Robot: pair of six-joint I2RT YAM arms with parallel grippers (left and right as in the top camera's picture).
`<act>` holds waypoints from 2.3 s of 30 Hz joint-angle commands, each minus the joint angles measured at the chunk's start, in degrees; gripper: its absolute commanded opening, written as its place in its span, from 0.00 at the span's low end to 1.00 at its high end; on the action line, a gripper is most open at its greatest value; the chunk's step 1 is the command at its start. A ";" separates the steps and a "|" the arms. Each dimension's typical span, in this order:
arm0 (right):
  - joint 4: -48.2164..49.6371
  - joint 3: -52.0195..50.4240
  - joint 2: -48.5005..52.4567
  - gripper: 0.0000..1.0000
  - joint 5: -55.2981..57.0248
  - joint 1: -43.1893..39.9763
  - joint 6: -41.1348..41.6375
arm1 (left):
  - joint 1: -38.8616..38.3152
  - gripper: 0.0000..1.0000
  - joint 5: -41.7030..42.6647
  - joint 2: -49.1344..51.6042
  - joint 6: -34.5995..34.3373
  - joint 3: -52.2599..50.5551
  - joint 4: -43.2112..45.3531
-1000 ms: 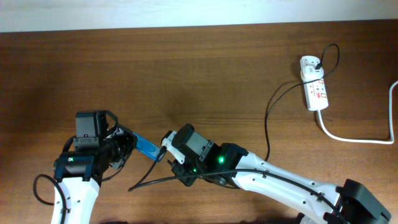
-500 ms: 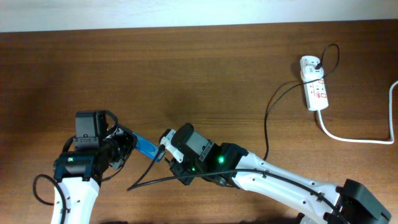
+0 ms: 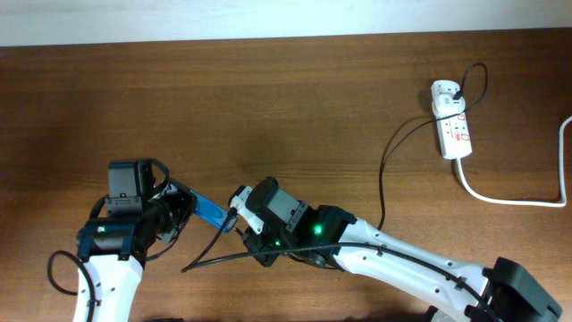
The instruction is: Plug charger to phone and switch on socket
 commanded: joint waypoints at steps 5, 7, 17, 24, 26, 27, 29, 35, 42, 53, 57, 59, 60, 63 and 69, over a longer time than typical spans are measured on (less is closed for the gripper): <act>1.81 0.74 2.34 0.04 3.37 -0.22 -2.19 | -0.20 0.00 1.33 -0.50 0.94 0.85 -0.07; 2.10 0.74 2.34 0.04 3.39 -0.22 -2.80 | -0.20 0.00 1.33 -0.50 0.94 0.85 -0.09; 4.42 0.76 1.49 0.04 2.49 -0.15 -4.50 | -0.24 0.00 1.51 -0.50 5.92 0.85 -1.01; 7.28 0.76 0.70 0.04 1.33 -0.11 -4.04 | -0.44 0.00 1.51 -0.50 5.88 0.85 -1.14; 8.35 0.76 0.70 0.04 0.96 -0.11 -4.04 | -1.73 0.00 0.72 -0.50 5.90 0.85 -1.14; 8.63 0.76 0.55 0.04 0.92 -0.11 -4.04 | -2.29 0.00 0.28 -0.50 5.88 0.85 -1.11; 9.66 0.76 -0.13 0.04 -0.74 -0.11 -4.04 | -3.52 0.00 -0.46 -0.50 5.86 0.85 -1.09; 13.64 0.76 -0.26 0.04 -1.40 -0.09 -2.47 | -4.11 0.00 -0.39 -0.50 5.86 0.85 -1.16; 11.52 0.76 -0.26 0.04 2.25 2.27 -2.54 | -4.09 0.00 -0.55 -0.50 1.73 0.85 -0.83; 0.85 0.70 1.88 0.49 7.67 0.39 -24.09 | -1.36 0.00 -13.60 2.91 1.73 0.85 2.97; 2.34 0.70 5.79 0.48 1.70 -0.55 -33.31 | 5.31 0.00 -5.18 7.74 1.70 0.85 3.98; 3.17 0.70 8.92 0.44 -0.02 -0.55 -34.32 | 7.61 0.00 -1.81 8.02 1.73 0.85 4.81; 3.67 0.70 10.75 0.42 -0.09 -0.66 -34.32 | 7.87 0.00 -1.42 8.02 1.73 0.85 5.09; 7.50 0.70 15.74 0.33 -0.13 -0.63 -34.29 | 7.85 0.00 -1.42 8.02 1.77 0.85 5.07; 12.83 0.70 21.68 0.29 -2.12 -3.91 -35.58 | 7.85 0.00 -1.44 8.02 1.99 0.85 4.83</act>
